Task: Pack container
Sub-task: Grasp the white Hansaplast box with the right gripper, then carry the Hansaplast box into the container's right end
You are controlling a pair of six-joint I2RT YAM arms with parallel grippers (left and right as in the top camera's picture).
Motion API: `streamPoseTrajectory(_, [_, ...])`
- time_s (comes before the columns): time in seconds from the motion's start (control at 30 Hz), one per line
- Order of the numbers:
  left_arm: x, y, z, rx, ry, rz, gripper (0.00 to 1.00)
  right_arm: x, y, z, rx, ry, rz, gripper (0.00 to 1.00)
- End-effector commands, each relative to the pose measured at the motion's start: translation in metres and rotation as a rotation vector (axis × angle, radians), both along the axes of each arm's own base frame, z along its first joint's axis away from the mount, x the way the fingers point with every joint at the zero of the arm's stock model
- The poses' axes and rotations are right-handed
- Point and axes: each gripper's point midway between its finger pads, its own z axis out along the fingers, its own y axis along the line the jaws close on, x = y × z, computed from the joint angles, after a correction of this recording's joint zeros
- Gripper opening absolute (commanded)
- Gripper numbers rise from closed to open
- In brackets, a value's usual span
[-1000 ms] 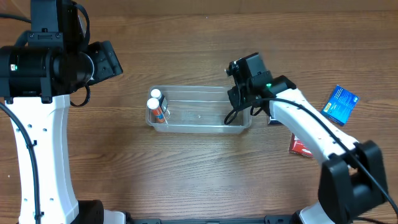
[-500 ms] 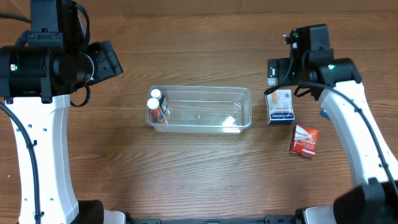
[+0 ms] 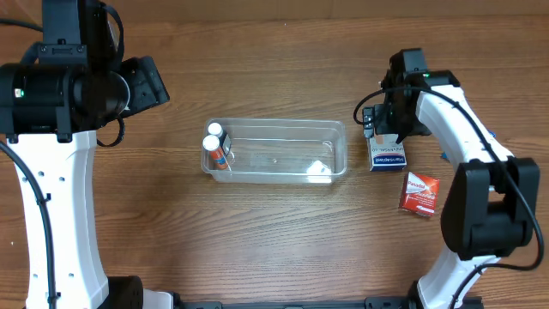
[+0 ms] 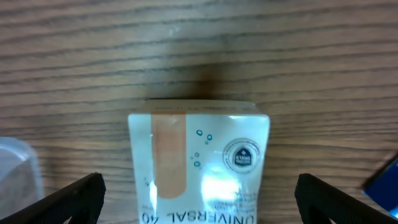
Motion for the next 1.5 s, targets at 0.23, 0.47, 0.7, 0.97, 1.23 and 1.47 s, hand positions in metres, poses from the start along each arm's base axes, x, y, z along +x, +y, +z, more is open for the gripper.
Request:
streamPoseTrajectory(0.23, [0.001, 0.002, 0.005, 0.024, -0.017, -0.021, 0.79, -0.015, 0.000, -0.038, -0.001, 0.089, 0.004, 1.00])
streamPoseTrajectory(0.47, [0.001, 0.001, 0.005, 0.024, -0.017, -0.021, 0.80, -0.021, 0.000, -0.038, 0.001, 0.113, 0.004, 0.95])
streamPoseTrajectory(0.7, [0.000, 0.001, 0.004, 0.024, -0.012, -0.022, 0.80, -0.025, 0.000, -0.038, 0.000, 0.129, 0.003, 0.77])
streamPoseTrajectory(0.97, [0.000, 0.002, 0.004, 0.024, -0.012, -0.022, 0.80, -0.020, 0.002, -0.033, 0.004, 0.108, -0.024, 0.63])
streamPoseTrajectory(1.23, [-0.001, 0.002, 0.004, 0.026, -0.010, -0.025, 0.80, -0.006, 0.025, 0.079, 0.046, -0.108, 0.008, 0.63])
streamPoseTrajectory(1.47, [-0.001, 0.002, 0.004, 0.028, -0.010, -0.028, 0.80, -0.034, 0.087, 0.152, 0.163, -0.270, 0.047, 0.60])
